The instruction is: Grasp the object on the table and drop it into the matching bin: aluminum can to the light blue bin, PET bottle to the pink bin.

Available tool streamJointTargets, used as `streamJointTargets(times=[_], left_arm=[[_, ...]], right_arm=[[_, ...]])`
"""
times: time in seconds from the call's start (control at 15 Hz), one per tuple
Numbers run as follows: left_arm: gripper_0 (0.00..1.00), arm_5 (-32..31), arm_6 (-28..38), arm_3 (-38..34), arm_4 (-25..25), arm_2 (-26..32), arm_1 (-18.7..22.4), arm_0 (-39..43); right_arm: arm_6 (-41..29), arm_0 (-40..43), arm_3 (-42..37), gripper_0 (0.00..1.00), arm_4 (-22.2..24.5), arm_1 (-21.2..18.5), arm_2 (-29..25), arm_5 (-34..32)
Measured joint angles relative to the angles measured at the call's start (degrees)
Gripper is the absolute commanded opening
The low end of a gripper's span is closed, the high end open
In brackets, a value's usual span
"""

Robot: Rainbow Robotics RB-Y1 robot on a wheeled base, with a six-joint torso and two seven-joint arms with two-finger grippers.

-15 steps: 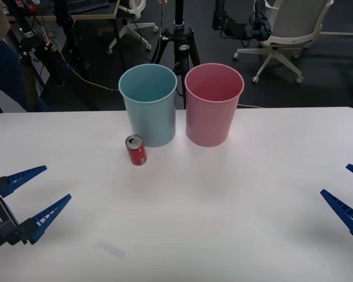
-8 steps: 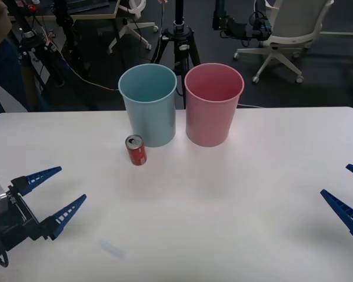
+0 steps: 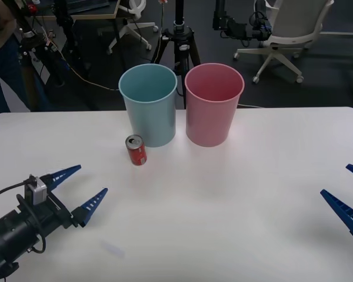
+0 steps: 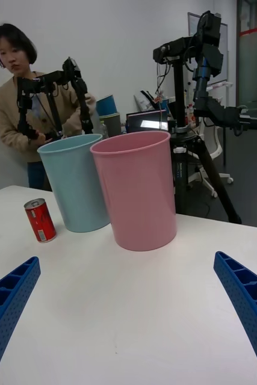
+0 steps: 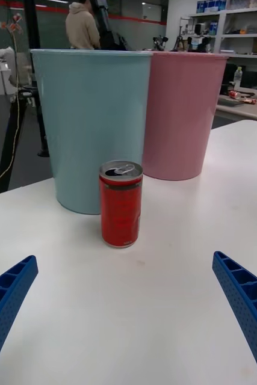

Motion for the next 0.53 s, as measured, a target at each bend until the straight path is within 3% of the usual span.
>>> streamJointTargets(times=[0.27,0.53], left_arm=[[1.0,0.2,-1.7,6.6,0.2,-3.3,0.0,-5.5],[1.0,4.7,-3.1,7.4,0.2,-6.2,-0.6,-7.6]], right_arm=[[0.0,0.0,0.0,1.0,0.0,0.0,0.0,0.0],[0.0,0.0,0.0,1.0,0.0,0.0,0.0,0.0]])
